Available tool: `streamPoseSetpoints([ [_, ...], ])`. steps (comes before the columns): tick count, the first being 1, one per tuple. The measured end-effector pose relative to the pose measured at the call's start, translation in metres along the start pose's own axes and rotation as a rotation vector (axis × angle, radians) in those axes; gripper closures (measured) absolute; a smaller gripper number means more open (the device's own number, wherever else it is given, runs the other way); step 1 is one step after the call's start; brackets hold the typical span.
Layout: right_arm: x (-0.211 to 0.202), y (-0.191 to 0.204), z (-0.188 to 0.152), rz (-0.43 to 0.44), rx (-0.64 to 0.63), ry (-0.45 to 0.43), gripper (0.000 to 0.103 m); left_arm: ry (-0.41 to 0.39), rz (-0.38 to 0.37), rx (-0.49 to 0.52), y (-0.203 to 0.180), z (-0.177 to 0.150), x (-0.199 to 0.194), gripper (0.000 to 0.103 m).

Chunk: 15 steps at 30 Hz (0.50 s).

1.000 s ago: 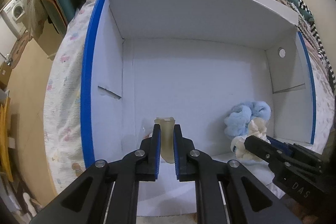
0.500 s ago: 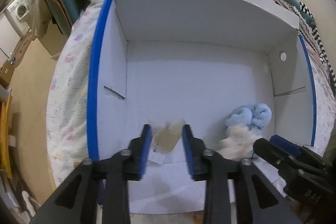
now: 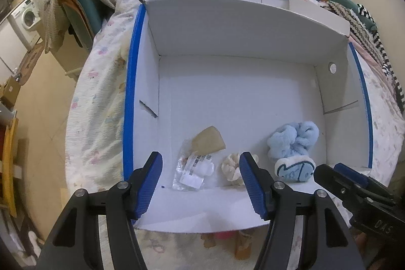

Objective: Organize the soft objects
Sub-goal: 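Open both tools to release the scrunchie and beige piece in the box, then move both open tools back out of the box toward the pile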

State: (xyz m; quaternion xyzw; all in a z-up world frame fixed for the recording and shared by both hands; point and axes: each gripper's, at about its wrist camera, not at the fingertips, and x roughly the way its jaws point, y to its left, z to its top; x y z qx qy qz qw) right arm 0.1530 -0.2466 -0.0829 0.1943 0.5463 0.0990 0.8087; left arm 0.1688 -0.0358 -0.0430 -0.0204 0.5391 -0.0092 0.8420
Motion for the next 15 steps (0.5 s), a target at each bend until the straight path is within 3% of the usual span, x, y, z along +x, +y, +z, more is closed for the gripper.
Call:
streamPoseSetpoints([
  [15, -0.028, 0.011, -0.019, -0.014, -0.034, -0.051, 0.021, -0.038, 0.027, 0.005, 0.019, -0.023, -0.032, 0.043],
])
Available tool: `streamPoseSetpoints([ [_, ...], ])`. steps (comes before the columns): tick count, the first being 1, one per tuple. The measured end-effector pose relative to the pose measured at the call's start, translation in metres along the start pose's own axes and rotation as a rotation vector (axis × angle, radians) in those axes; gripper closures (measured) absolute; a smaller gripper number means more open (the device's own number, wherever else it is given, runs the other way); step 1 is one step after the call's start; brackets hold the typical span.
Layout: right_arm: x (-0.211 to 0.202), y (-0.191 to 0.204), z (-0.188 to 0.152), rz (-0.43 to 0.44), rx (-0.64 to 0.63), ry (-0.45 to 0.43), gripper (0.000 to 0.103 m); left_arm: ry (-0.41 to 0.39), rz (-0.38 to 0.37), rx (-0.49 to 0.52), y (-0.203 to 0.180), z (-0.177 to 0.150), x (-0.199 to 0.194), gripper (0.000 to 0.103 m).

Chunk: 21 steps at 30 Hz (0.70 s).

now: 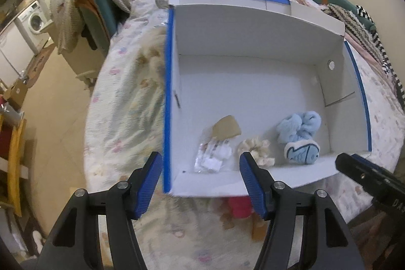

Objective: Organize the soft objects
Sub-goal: 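Move both open tools back out of the box toward the pile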

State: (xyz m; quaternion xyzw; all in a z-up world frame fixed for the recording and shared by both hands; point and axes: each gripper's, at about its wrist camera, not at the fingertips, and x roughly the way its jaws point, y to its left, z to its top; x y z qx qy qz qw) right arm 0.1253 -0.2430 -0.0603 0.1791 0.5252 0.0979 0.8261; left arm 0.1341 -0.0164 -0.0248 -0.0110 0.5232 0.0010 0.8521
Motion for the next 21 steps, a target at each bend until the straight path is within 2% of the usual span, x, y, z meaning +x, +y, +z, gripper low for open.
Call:
streamPoseSetpoints([
  [4, -0.005, 0.004, -0.009, 0.009, 0.000, 0.011, 0.021, -0.012, 0.008, 0.005, 0.007, -0.011, -0.012, 0.043],
  [12, -0.005, -0.006, -0.039, -0.003, 0.031, 0.043, 0.021, -0.026, -0.030, -0.010, 0.017, -0.033, -0.027, 0.041],
  [21, -0.001, -0.010, -0.062, -0.026, -0.013, 0.023, 0.021, -0.009, 0.015, -0.002, 0.022, -0.053, -0.011, 0.041],
])
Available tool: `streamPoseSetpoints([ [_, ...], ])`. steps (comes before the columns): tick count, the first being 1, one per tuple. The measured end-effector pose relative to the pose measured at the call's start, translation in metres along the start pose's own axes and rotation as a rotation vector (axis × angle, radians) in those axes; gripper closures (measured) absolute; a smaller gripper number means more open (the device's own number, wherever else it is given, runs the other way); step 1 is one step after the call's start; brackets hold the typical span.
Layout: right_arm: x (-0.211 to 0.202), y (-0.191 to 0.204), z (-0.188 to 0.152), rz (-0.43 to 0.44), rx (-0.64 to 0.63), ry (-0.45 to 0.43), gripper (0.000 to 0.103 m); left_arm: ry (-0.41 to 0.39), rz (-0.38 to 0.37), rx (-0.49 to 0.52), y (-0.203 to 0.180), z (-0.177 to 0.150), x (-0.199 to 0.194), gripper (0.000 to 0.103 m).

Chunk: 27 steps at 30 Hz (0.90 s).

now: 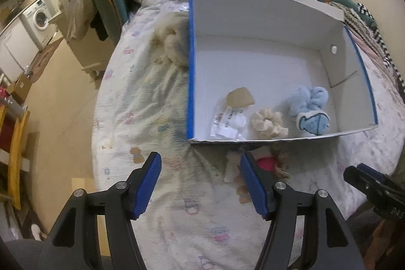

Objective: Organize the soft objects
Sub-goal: 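Move both open tools back out of the box toward the pile, then grasp the peach-coloured stick with the right tool while the left tool grasps the white cloth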

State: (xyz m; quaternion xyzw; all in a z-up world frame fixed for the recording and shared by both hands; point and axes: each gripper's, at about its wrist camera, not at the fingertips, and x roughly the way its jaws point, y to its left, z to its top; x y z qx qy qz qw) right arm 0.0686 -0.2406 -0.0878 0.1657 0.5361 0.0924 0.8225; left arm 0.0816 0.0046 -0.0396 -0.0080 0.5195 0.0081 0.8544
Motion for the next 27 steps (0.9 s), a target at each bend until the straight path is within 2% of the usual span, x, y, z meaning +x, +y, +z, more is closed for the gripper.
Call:
streamPoseSetpoints([
  [10, 0.011, -0.006, -0.005, 0.011, 0.037, 0.012, 0.021, 0.026, 0.011, -0.114, 0.024, -0.002, 0.011, 0.041],
  [18, 0.042, 0.001, -0.010, 0.051, 0.058, 0.123, 0.021, 0.055, 0.000, -0.144, 0.031, -0.005, 0.016, 0.041],
  [19, 0.049, 0.007, -0.011, 0.053, 0.038, 0.150, 0.023, 0.058, -0.004, -0.151, 0.032, -0.006, 0.015, 0.041],
  [21, 0.065, 0.022, -0.015, 0.039, -0.018, 0.212, 0.036, 0.064, -0.008, -0.170, 0.038, -0.007, 0.015, 0.041],
  [22, 0.073, 0.029, -0.018, 0.034, -0.045, 0.241, 0.047, 0.066, -0.003, -0.176, 0.041, -0.008, 0.015, 0.041],
  [24, 0.089, 0.042, -0.023, 0.026, -0.088, 0.289, 0.050, 0.068, 0.003, -0.184, 0.046, -0.010, 0.015, 0.041],
  [27, 0.105, 0.054, -0.027, 0.008, -0.115, 0.301, 0.050, 0.075, 0.014, -0.194, 0.055, -0.013, 0.016, 0.041],
])
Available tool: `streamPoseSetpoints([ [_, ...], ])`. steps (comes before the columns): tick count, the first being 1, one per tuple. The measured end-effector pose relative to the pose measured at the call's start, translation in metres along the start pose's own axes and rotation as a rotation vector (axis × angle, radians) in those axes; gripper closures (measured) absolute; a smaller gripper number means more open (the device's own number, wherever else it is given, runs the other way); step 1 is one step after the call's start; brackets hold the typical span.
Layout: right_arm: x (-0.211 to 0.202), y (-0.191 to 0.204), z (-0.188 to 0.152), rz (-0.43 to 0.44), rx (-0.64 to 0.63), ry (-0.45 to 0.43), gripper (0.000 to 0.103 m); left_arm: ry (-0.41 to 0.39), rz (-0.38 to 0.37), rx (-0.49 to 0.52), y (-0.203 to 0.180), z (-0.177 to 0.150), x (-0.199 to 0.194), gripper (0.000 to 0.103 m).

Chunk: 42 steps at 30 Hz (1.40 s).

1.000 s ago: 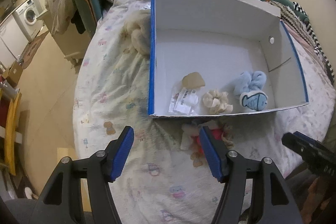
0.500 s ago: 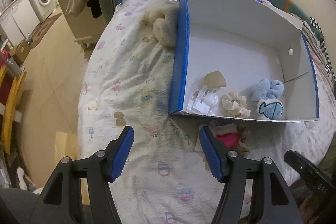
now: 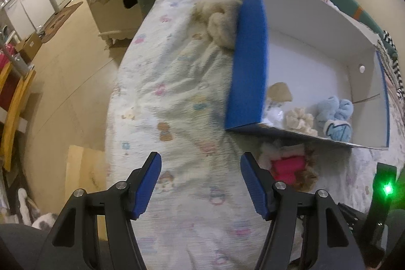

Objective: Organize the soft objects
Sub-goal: 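Grasp the peach-coloured stick with the right tool while the left tool grasps the white cloth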

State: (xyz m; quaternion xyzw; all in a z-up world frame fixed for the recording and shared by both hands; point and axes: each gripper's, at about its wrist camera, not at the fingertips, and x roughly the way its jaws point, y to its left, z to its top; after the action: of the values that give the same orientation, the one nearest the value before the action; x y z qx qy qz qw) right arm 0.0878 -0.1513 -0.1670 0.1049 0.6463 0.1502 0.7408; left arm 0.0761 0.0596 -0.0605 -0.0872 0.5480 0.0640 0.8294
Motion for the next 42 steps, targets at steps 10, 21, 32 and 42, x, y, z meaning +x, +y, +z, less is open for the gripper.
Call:
streamPoseSetpoints([
  [10, -0.003, -0.010, -0.002, -0.017, -0.032, -0.015, 0.093, 0.052, 0.021, -0.043, 0.020, -0.004, 0.014, 0.041],
  [21, -0.053, -0.077, -0.020, -0.033, 0.110, -0.121, 0.094, 0.164, -0.081, 0.138, -0.055, -0.002, 0.060, 0.059],
  [32, -0.061, -0.086, -0.020, -0.012, 0.143, -0.131, 0.094, 0.240, -0.173, 0.158, -0.079, -0.002, 0.101, 0.098],
  [42, -0.070, -0.075, -0.023, 0.002, 0.118, -0.163, 0.094, 0.150, -0.124, 0.135, -0.055, -0.011, 0.061, 0.098],
])
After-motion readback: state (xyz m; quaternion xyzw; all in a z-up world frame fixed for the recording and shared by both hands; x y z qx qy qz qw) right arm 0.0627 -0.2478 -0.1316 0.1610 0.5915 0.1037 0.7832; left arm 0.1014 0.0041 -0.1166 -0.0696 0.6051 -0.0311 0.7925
